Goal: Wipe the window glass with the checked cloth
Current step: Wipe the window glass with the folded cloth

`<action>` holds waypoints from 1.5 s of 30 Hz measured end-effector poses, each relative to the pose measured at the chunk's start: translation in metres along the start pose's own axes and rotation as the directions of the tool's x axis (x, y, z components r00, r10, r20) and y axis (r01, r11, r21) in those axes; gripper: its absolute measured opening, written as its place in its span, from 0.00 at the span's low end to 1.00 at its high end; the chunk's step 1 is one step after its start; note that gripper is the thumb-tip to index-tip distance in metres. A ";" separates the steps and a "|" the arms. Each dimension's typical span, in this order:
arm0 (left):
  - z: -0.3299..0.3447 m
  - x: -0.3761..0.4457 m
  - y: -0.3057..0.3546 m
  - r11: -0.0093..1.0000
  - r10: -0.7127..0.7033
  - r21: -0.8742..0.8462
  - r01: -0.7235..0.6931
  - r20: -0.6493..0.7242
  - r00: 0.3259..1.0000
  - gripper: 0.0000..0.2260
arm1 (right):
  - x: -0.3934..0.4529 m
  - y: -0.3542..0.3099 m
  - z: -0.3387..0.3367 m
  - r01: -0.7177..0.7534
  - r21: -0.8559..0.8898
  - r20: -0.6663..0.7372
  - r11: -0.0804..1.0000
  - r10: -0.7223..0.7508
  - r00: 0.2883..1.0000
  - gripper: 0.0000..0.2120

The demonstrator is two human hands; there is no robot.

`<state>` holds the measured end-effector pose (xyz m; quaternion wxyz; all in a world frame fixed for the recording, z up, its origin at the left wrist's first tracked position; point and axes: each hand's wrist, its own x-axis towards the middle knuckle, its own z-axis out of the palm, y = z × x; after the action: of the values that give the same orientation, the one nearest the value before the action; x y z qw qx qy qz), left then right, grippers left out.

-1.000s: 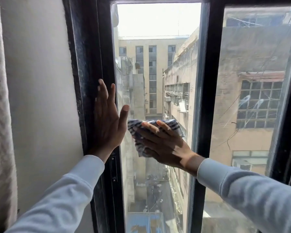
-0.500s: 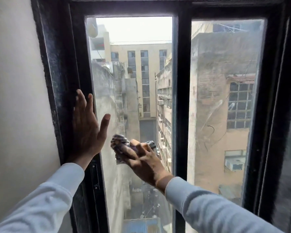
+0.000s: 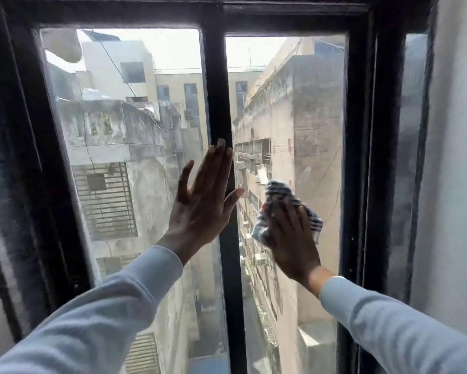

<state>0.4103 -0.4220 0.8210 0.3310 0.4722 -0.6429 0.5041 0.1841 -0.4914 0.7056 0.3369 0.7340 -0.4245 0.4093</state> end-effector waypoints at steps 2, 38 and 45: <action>0.004 -0.001 0.004 0.998 -0.008 0.062 0.010 -0.024 1.000 0.33 | -0.012 0.003 0.014 0.465 -0.094 0.075 0.880 -0.460 0.885 0.30; -0.002 -0.004 0.023 0.974 -0.079 0.217 0.065 0.057 0.995 0.33 | 0.022 0.021 -0.023 -0.462 0.080 -0.188 0.883 0.469 0.863 0.30; -0.040 0.008 0.035 0.987 -0.162 0.070 0.146 0.404 0.900 0.37 | 0.021 -0.016 -0.082 -0.603 0.444 0.058 0.663 0.650 0.758 0.27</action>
<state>0.3725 -0.3842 0.8270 0.2190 0.6226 -0.6487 0.3788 0.1793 -0.4236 0.7579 0.0242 0.5761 -0.5296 0.6221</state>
